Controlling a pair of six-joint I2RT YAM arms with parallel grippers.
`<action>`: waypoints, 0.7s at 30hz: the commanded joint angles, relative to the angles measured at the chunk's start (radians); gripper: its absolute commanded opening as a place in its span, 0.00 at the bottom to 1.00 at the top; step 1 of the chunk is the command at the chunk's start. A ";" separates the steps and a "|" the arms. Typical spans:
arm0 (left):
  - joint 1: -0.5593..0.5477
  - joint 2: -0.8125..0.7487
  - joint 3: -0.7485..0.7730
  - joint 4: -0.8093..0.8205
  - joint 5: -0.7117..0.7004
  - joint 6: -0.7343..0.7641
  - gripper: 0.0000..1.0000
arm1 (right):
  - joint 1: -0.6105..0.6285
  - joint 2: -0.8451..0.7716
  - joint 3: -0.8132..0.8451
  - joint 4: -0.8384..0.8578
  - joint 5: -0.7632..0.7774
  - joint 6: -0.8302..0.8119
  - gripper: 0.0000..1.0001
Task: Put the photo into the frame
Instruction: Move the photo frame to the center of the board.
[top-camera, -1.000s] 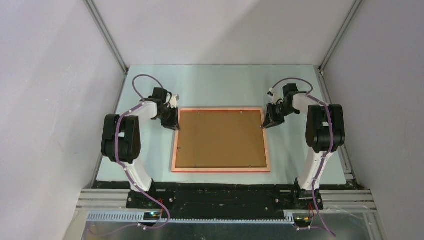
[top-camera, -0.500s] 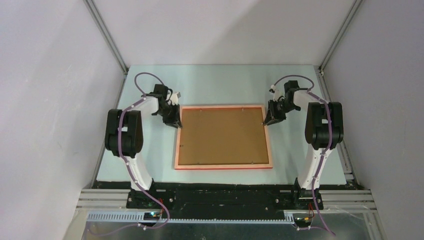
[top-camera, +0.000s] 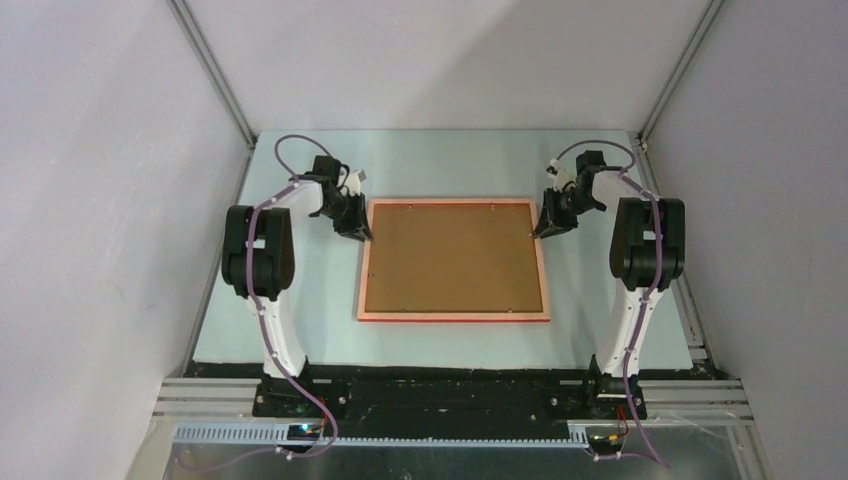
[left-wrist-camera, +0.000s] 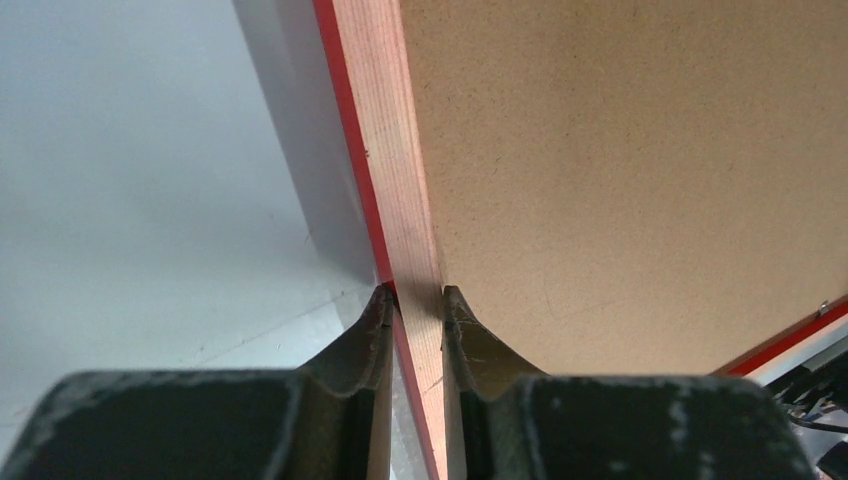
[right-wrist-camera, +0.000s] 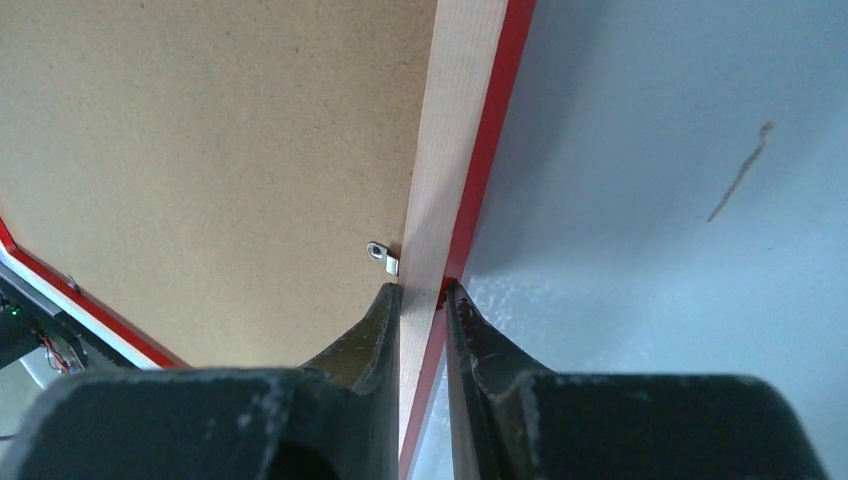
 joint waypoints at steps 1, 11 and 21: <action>-0.015 0.024 0.067 0.032 0.090 -0.028 0.05 | -0.013 -0.005 0.030 0.037 -0.004 -0.011 0.15; -0.014 -0.051 0.061 0.032 -0.025 0.002 0.34 | -0.028 -0.128 -0.066 0.108 -0.008 -0.003 0.50; -0.015 -0.224 -0.009 0.038 -0.298 0.049 0.62 | -0.024 -0.347 -0.149 0.163 -0.005 -0.005 0.68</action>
